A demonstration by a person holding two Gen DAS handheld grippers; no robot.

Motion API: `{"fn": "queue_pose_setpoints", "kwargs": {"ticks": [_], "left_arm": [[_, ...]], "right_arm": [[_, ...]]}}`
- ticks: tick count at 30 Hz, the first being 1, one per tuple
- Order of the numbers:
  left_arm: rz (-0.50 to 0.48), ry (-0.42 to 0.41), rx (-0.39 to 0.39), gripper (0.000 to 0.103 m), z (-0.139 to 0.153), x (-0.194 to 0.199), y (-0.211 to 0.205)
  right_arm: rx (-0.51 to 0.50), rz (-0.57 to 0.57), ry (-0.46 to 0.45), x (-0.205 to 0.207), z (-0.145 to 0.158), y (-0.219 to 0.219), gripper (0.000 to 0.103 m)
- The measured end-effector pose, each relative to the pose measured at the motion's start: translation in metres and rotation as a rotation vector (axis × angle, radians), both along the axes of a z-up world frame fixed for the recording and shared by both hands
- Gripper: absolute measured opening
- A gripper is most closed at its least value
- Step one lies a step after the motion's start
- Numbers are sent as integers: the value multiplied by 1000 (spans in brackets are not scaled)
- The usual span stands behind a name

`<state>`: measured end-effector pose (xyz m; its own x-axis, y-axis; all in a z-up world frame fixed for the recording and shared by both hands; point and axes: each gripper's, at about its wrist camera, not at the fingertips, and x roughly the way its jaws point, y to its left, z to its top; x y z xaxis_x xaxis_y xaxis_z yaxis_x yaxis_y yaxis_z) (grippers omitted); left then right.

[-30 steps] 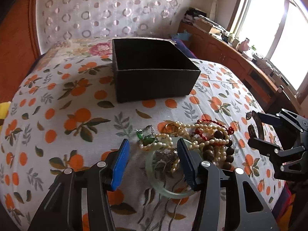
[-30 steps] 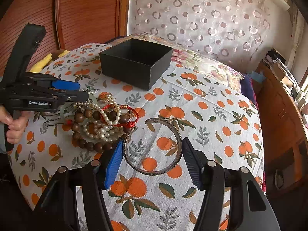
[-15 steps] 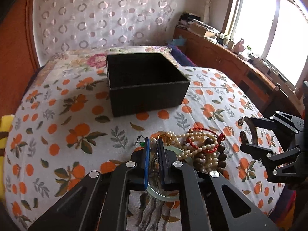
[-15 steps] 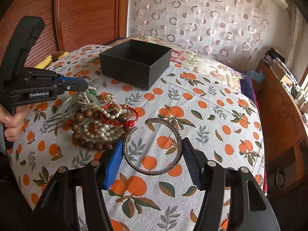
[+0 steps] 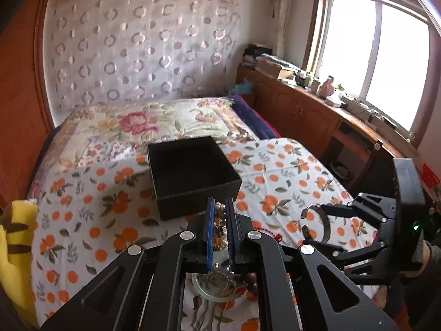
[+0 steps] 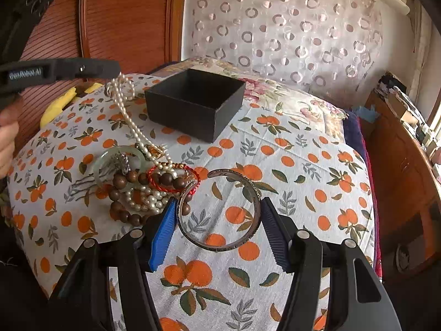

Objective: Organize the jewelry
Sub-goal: 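Lift the silver bangle with the right gripper while the left gripper grasps and lifts a pearl necklace, then lower the bangle into the black box with the right gripper while the left drops the pearl necklace in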

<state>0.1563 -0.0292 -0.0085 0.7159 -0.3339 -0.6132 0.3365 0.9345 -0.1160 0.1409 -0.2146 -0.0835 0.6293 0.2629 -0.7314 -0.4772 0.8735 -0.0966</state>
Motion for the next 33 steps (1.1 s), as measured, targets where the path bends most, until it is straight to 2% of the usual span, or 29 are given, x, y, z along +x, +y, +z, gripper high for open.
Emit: {"fn": "queue_pose_setpoints", "kwargs": {"ticks": [15,24,33], "left_arm": [[32,-118,12,7,62,6,8],[68,-180,22,7,102,36,21],[76,-173,49,7,105,76,24]], "right_arm": [[35,21,-59,19,29,10,63],[72,75,-82,76,38,37,63],[73,138,-66,124,26,69,63]]}}
